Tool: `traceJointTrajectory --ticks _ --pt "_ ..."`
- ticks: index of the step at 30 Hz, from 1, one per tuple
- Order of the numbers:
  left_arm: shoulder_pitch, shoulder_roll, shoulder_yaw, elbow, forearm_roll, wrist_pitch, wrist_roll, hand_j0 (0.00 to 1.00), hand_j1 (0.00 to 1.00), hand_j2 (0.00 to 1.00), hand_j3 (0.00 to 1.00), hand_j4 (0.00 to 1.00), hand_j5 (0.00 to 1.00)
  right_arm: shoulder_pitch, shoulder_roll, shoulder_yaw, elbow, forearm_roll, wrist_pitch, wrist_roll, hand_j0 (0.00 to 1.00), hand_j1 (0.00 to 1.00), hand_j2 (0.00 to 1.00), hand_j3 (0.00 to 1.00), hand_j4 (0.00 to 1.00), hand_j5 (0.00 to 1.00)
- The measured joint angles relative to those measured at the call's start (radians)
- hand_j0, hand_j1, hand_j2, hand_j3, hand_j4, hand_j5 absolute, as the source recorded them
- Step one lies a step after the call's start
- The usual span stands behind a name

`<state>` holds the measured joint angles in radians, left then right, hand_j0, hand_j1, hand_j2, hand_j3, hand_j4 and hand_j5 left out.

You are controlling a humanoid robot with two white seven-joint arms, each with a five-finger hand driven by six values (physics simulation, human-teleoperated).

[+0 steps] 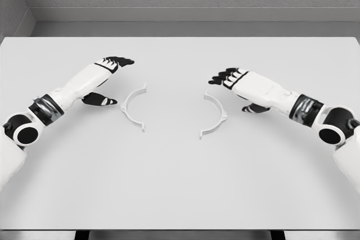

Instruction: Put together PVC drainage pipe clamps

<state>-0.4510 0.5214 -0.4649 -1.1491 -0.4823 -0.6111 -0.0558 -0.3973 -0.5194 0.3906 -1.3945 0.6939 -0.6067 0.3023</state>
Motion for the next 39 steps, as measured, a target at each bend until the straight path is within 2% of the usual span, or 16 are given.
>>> traceJointTrajectory --ticks 9,27,35,39 --pt "0.011 0.001 -0.002 0.0 0.0 0.0 0.0 1.0 1.0 1.0 1.0 1.0 1.0 0.012 -0.005 -0.002 -0.087 0.0 0.006 0.028 1.0 1.0 1.0 1.0 1.0 1.0" --pt "0.012 -0.008 -0.012 -0.003 -0.003 0.0 0.0 1.0 1.0 1.0 1.0 1.0 1.0 0.018 -0.001 0.054 -0.126 0.0 0.032 0.033 1.0 1.0 1.0 1.0 1.0 1.0" --pt "0.012 -0.022 -0.015 -0.005 -0.006 0.0 0.0 1.0 1.0 1.0 1.0 1.0 1.0 0.014 0.0 0.058 -0.12 0.001 0.039 0.032 1.0 1.0 1.0 1.0 1.0 1.0" --pt "0.014 -0.03 -0.015 -0.006 -0.006 0.0 0.0 1.0 1.0 1.0 1.0 1.0 1.0 0.008 0.001 0.058 -0.09 0.001 0.04 0.031 1.0 1.0 1.0 1.0 1.0 1.0"
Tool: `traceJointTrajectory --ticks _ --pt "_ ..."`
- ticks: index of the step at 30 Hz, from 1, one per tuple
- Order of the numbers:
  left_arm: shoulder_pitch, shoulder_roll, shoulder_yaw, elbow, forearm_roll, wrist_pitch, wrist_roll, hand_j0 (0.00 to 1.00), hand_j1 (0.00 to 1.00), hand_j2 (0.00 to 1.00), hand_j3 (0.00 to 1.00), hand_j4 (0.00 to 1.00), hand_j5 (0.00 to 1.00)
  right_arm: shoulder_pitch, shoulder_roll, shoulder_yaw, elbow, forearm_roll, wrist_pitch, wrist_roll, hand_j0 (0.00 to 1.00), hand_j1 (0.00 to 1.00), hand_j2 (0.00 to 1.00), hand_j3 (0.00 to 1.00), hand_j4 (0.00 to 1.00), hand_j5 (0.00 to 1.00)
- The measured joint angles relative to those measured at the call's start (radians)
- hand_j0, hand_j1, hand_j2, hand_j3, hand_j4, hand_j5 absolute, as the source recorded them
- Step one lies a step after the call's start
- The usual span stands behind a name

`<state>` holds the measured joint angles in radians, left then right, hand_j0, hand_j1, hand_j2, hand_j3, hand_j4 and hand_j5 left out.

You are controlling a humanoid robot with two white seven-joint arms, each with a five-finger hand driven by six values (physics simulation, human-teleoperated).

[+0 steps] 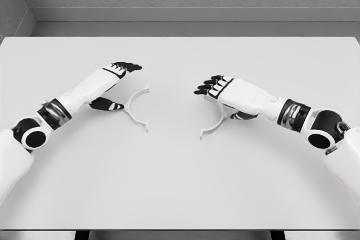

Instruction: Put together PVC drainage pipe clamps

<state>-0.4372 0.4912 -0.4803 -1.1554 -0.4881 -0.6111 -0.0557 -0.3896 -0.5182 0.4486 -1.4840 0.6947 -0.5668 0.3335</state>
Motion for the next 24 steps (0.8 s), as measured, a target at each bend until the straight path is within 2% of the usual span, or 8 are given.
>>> traceJointTrajectory --ticks 6,24 --pt "0.003 -0.011 0.0 -0.002 -0.001 0.0 0.0 1.0 1.0 1.0 1.0 1.0 1.0 -0.014 0.007 0.002 0.042 0.001 -0.001 0.0 1.0 1.0 1.0 1.0 1.0 1.0" --pt "0.003 -0.037 -0.003 -0.004 -0.003 0.0 0.0 1.0 1.0 1.0 1.0 1.0 1.0 -0.048 0.066 0.037 0.076 0.003 0.004 0.0 1.0 1.0 1.0 1.0 1.0 1.0"
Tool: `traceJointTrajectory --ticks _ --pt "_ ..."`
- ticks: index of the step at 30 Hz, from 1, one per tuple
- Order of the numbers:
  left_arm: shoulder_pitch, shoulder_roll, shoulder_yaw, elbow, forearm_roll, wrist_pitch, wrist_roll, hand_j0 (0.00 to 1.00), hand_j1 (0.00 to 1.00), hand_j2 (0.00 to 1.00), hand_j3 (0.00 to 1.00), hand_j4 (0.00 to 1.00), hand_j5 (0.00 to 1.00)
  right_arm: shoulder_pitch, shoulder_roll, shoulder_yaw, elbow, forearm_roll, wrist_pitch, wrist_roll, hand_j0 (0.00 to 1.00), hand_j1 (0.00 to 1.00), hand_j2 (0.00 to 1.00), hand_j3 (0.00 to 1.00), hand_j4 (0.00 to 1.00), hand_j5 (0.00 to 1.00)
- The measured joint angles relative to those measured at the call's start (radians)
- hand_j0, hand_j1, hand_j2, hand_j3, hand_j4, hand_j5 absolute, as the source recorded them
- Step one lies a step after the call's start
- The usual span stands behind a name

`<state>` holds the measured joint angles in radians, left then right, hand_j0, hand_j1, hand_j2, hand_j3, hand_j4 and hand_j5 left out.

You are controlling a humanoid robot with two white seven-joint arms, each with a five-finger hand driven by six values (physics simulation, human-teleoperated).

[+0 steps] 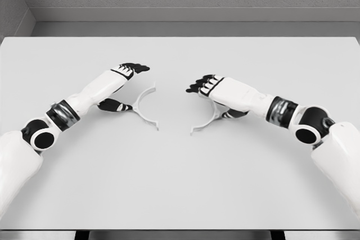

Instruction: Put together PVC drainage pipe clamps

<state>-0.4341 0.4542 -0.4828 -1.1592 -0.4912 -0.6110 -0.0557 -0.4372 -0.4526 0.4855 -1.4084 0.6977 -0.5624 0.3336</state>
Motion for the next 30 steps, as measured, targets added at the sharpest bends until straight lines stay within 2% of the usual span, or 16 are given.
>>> traceJointTrajectory --ticks 6,8,30 --pt "0.002 -0.01 -0.004 -0.001 -0.003 0.0 0.0 1.0 1.0 1.0 1.0 1.0 1.0 -0.008 0.014 0.004 0.009 0.0 0.001 0.0 1.0 1.0 1.0 1.0 1.0 1.0" --pt "0.006 -0.012 -0.004 -0.002 -0.006 0.0 0.0 1.0 1.0 1.0 1.0 1.0 1.0 -0.037 0.026 0.014 0.028 0.0 0.001 0.0 1.0 1.0 1.0 1.0 1.0 1.0" --pt "-0.005 -0.015 0.006 0.002 -0.005 0.0 0.0 1.0 1.0 1.0 1.0 1.0 1.0 -0.077 0.098 0.061 0.113 -0.003 0.002 -0.002 1.0 1.0 1.0 1.0 1.0 1.0"
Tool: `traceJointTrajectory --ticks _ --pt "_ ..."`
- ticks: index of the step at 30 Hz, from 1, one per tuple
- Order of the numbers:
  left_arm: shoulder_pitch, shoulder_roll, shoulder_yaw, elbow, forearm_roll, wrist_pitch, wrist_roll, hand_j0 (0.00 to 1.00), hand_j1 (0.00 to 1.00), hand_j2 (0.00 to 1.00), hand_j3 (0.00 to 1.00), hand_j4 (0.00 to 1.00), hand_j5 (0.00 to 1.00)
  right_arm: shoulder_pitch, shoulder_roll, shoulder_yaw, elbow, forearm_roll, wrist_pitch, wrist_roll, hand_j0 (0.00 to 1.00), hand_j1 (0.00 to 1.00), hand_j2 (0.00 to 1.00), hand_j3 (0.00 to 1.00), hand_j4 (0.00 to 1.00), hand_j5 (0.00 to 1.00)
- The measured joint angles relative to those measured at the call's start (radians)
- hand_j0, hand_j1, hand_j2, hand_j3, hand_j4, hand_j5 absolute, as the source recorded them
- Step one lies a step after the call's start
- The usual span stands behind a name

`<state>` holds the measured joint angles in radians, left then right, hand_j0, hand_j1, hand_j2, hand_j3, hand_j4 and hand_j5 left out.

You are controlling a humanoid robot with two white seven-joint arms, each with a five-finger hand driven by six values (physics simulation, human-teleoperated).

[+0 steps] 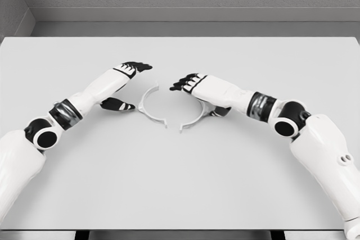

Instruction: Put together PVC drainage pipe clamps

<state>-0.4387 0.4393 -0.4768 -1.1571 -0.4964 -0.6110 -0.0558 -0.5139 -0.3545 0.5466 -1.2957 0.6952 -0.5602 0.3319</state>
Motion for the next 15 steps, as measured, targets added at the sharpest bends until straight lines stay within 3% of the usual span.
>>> traceJointTrajectory --ticks 15 --pt "-0.005 0.001 0.0 0.01 0.0 0.0 0.0 1.0 1.0 1.0 1.0 1.0 1.0 -0.04 0.023 0.007 0.006 0.002 0.0 0.002 1.0 1.0 1.0 1.0 1.0 1.0"
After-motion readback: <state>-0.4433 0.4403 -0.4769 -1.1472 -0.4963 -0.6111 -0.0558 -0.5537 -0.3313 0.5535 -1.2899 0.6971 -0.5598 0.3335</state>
